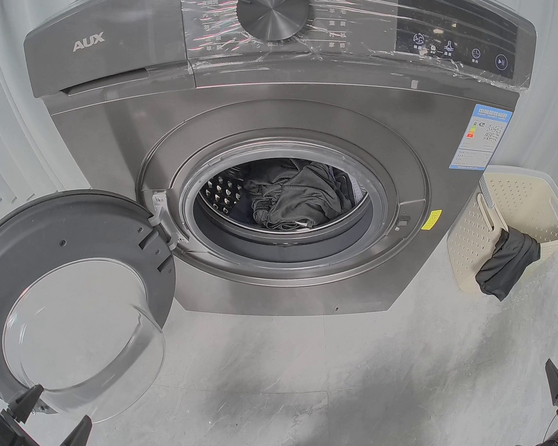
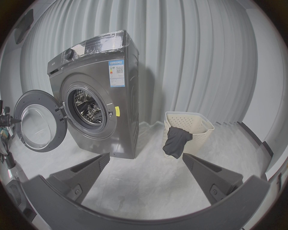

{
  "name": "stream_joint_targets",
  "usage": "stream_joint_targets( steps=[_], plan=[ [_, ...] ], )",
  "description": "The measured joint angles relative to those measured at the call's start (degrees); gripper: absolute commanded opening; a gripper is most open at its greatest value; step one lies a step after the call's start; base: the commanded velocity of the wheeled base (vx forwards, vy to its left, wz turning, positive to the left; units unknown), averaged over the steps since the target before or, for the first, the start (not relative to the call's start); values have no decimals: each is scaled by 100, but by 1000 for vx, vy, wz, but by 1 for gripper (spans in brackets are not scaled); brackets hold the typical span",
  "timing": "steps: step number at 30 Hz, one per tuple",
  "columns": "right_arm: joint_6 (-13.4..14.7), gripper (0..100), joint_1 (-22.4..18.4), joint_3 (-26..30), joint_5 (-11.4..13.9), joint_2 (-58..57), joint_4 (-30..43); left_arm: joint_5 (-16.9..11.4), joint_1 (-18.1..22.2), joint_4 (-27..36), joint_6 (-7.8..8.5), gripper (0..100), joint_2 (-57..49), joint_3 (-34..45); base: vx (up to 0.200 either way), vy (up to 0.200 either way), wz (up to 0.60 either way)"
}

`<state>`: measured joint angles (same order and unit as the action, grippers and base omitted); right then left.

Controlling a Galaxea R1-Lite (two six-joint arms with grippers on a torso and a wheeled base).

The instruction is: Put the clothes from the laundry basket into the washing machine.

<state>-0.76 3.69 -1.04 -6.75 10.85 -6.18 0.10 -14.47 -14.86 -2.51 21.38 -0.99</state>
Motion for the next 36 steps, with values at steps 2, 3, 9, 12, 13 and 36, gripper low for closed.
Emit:
stream_joint_targets(
  steps=[2,3,9,12,13,36],
  plan=[
    [-17,100,-119,2,62,-265,145,-204,356,514,71,100,-439,0,0,0,0],
    [-41,100,-168,2,115,-380,197,-296,557,717,123,100,-651,0,0,0,0],
    [-121,100,-345,2,836,-802,503,-500,1340,1131,505,100,-1601,0,0,0,0],
    [-69,100,-380,2,924,-898,575,-406,1434,1312,563,100,-1816,-2,0,0,0],
    [-52,100,-390,2,911,-925,583,-333,1447,1407,530,100,-1866,-2,0,0,0],
    [13,100,-421,2,858,-1019,605,-59,1468,1518,338,100,-2076,-2,0,-70,0]
  ],
)
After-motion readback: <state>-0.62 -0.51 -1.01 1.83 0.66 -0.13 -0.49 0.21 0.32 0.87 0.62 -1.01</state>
